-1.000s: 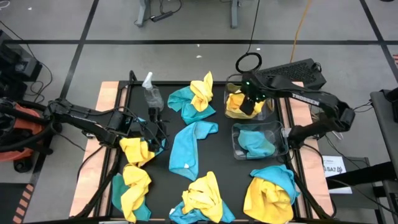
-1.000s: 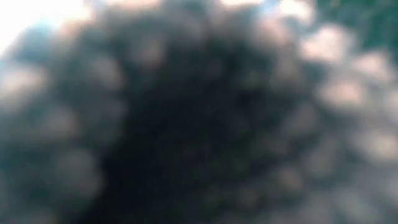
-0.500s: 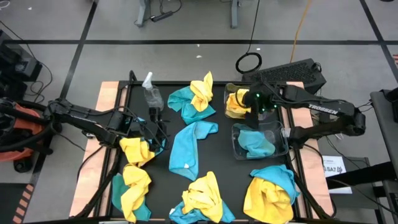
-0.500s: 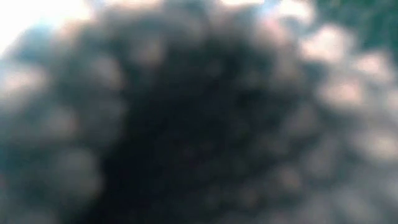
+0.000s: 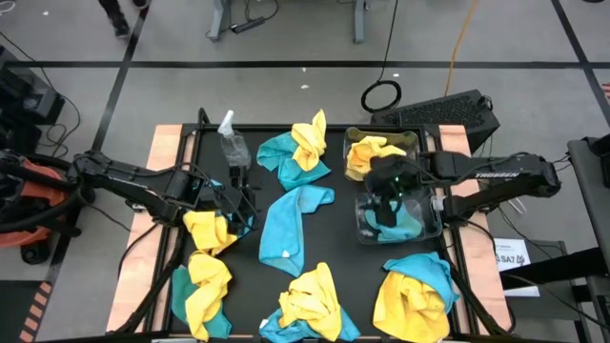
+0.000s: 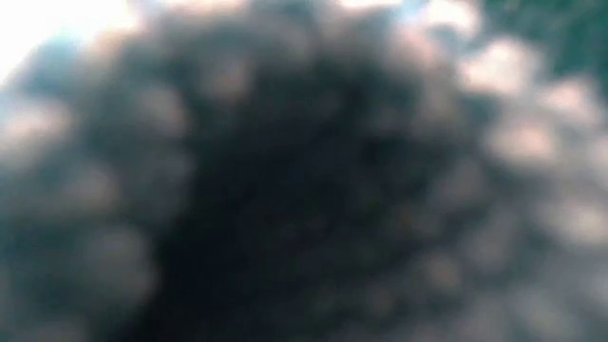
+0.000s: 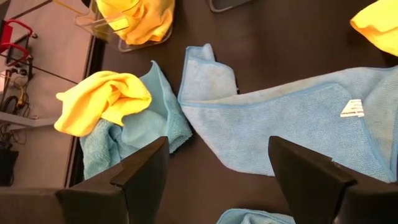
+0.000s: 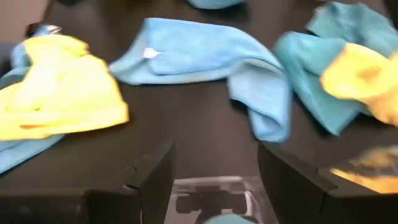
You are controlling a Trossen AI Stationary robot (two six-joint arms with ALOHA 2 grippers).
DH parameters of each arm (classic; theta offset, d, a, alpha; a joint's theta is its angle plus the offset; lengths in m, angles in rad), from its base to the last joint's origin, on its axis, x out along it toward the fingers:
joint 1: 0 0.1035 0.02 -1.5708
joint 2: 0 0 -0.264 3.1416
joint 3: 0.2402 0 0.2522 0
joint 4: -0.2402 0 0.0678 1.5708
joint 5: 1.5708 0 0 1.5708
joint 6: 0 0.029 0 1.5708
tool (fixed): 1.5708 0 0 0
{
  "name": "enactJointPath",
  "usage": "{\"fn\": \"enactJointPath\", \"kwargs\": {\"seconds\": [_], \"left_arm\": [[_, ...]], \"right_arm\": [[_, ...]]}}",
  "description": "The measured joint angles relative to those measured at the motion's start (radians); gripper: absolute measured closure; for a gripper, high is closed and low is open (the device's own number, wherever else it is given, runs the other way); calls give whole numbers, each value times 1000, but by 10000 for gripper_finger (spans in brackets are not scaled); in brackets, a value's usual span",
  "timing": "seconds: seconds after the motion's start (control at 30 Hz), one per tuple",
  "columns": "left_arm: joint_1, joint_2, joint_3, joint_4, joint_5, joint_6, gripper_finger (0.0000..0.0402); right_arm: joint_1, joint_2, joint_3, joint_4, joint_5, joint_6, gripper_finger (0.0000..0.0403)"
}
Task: Sort microfiber towel by color & place in baskets
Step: Put the yellow microfiber towel into the top transparent bin
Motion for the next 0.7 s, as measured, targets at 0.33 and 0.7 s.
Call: {"fn": "enactJointPath", "kwargs": {"seconds": [0.33,0.7], "left_arm": [[0,0,0,0,0,0,121],[0,0,0,37,0,0,121]], "right_arm": [[180,93,0,47,-50,36,183],[401,220,0,-93,-128,298,183]]}}
